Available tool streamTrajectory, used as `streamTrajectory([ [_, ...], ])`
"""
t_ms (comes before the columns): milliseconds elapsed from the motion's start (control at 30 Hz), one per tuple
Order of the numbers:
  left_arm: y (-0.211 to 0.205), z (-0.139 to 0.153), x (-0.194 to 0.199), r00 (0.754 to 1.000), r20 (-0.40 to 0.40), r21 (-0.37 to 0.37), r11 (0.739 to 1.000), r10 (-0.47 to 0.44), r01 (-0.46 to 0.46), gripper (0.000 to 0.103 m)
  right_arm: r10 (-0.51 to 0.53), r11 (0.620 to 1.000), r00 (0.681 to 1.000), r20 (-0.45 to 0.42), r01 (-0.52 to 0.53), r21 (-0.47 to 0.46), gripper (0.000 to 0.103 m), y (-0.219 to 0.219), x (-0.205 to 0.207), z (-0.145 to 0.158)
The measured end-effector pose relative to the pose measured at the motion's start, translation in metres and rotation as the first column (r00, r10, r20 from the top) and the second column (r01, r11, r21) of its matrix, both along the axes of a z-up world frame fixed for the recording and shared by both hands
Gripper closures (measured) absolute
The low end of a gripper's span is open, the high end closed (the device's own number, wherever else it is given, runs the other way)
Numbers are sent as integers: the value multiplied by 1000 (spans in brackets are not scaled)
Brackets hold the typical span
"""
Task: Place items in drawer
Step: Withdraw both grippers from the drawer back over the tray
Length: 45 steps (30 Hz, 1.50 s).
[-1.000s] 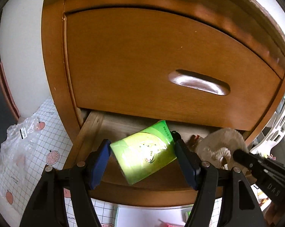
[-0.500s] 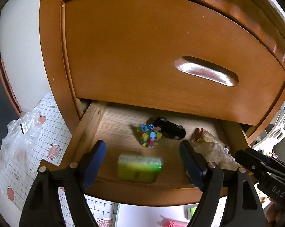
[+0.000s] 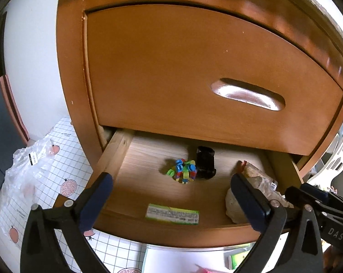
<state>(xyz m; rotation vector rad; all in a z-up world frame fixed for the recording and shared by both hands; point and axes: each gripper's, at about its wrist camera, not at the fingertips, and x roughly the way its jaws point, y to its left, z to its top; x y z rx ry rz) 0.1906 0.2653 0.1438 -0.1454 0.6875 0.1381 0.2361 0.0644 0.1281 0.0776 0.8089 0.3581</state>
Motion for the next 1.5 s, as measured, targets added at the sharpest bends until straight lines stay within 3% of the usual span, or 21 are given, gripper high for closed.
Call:
streamTrajectory([
  [333, 9, 3, -6, 999, 32, -25, 999, 33, -32, 0, 2, 1000, 1000, 6, -2, -10, 22, 0, 2, -2],
  [500, 12, 5, -10, 998, 49, -36, 999, 42, -41, 0, 7, 1000, 1000, 28, -7, -14, 0, 2, -2, -1],
  [1167, 7, 15, -33, 995, 89, -49, 998, 36, -32, 0, 37, 999, 996, 81, -34, -41, 0, 8, -30, 8],
  [1500, -14, 22, -73, 989, 148, -40, 999, -24, 30, 0, 83, 996, 981, 176, -75, -50, 0, 2, -76, 17],
])
